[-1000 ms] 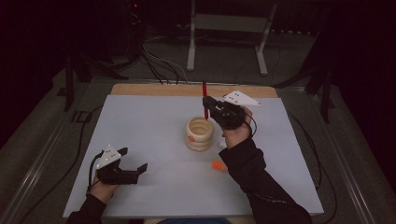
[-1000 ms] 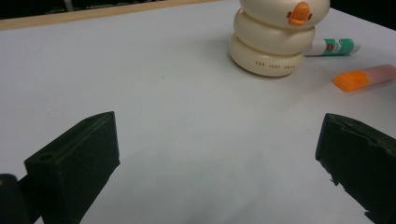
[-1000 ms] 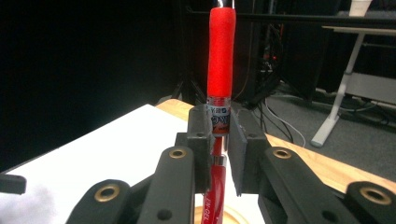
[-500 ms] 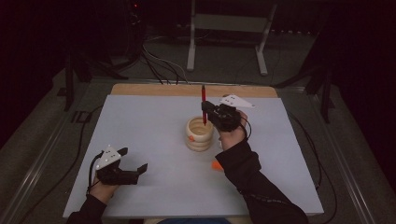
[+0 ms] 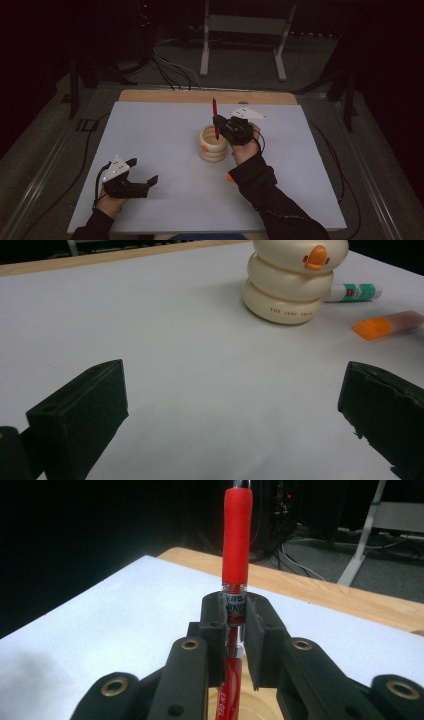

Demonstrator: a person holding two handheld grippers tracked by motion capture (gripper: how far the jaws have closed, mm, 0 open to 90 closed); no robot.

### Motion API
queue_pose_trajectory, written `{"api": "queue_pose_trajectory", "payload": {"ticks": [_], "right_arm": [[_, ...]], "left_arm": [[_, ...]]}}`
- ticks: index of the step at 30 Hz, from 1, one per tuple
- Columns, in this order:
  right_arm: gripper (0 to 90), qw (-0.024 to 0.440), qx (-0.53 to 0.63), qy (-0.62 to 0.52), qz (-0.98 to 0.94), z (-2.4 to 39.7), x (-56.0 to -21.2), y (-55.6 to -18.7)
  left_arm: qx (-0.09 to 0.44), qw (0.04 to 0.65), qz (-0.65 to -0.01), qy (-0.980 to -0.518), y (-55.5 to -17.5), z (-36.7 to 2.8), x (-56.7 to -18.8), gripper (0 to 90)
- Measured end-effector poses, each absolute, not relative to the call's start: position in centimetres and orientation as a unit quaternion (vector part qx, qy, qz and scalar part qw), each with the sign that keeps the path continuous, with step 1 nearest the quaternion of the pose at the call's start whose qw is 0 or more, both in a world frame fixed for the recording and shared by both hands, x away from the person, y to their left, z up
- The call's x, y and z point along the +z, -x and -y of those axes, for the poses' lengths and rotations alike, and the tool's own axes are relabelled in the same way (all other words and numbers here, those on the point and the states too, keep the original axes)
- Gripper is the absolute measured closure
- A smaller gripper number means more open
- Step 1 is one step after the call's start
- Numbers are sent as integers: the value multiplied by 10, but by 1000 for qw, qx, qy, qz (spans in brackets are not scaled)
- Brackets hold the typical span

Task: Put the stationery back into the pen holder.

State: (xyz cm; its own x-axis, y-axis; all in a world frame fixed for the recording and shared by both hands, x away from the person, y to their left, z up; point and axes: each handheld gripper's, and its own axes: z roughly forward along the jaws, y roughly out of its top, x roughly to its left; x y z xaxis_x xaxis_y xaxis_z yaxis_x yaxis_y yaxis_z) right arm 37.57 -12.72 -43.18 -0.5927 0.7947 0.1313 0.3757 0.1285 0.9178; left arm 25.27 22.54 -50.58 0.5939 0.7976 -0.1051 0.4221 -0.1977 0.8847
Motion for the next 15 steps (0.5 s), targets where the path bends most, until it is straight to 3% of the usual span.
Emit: {"api": "queue_pose_trajectory", "payload": {"ticks": [15], "right_arm": [[794,173,504,-419,-736,123,-445,-376]], "left_arm": [[187,484,-398,-756,-253,-223,-507,3]]}}
